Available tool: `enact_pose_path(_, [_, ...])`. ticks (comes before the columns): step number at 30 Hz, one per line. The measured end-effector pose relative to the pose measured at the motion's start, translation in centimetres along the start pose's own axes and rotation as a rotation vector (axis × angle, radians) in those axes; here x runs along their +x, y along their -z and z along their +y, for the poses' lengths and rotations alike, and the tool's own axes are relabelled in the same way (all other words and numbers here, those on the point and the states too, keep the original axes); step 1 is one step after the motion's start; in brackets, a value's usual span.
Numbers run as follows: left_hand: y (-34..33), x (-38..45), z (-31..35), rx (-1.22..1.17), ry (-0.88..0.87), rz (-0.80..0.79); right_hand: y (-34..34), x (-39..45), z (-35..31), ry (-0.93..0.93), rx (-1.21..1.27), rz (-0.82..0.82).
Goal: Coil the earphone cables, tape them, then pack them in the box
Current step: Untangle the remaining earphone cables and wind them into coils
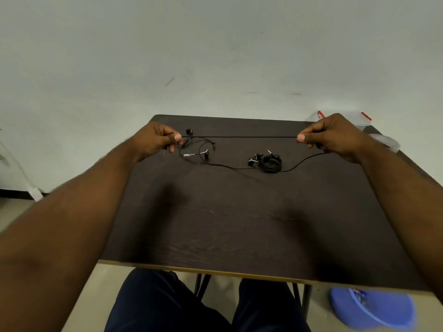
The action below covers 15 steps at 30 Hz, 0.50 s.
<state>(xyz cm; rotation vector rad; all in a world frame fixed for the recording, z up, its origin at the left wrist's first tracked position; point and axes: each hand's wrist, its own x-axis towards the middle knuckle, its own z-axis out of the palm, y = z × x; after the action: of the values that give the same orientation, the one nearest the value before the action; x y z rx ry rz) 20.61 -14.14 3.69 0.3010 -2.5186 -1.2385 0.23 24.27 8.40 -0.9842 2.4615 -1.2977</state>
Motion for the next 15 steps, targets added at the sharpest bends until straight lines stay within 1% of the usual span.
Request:
enact_pose_path(4, [0.1,-0.4,-0.6,-0.011,0.030,0.010,-0.7,0.4,0.2,0.003,0.019,-0.005])
enact_pose_path(6, [-0.1,-0.5,-0.4,0.004,0.101,-0.010,-1.5,0.5,-0.1,0.028,0.018,0.012])
enact_pose_path(7, [-0.4,-0.3,-0.3,0.117,0.153,0.013,-2.1,0.5,-0.3,0.049,0.019,0.018])
enact_pose_path(8, [-0.8,-0.2,0.2,0.312,0.203,0.077,-2.7,0.5,-0.6,0.074,0.029,0.015])
enact_pose_path(9, [-1.6,-0.2,1.3,0.460,0.213,0.167,-3.6,0.5,-1.2,0.102,0.045,-0.002])
enact_pose_path(10, [-2.8,-0.2,3.1,0.452,0.144,0.242,-4.5,0.4,-1.8,0.134,0.056,-0.030])
enact_pose_path(11, [-4.3,-0.4,5.2,0.281,0.063,0.236,-5.5,0.4,-2.7,0.168,0.056,-0.062])
enact_pose_path(12, [-6.1,-0.7,7.4,0.024,0.003,0.153,-6.6,0.5,-3.5,0.200,0.055,-0.086])
enact_pose_path(13, [-7.9,-1.0,9.2,-0.176,-0.013,0.037,-7.5,0.7,-4.2,0.227,0.057,-0.102])
enact_pose_path(14, [-9.4,-1.3,10.5,-0.298,-0.007,-0.043,-8.2,0.9,-5.0,0.252,0.065,-0.108])
enact_pose_path(15, [-10.4,-1.6,11.4,-0.338,-0.004,-0.061,-8.6,1.0,-5.7,0.277,0.070,-0.105])
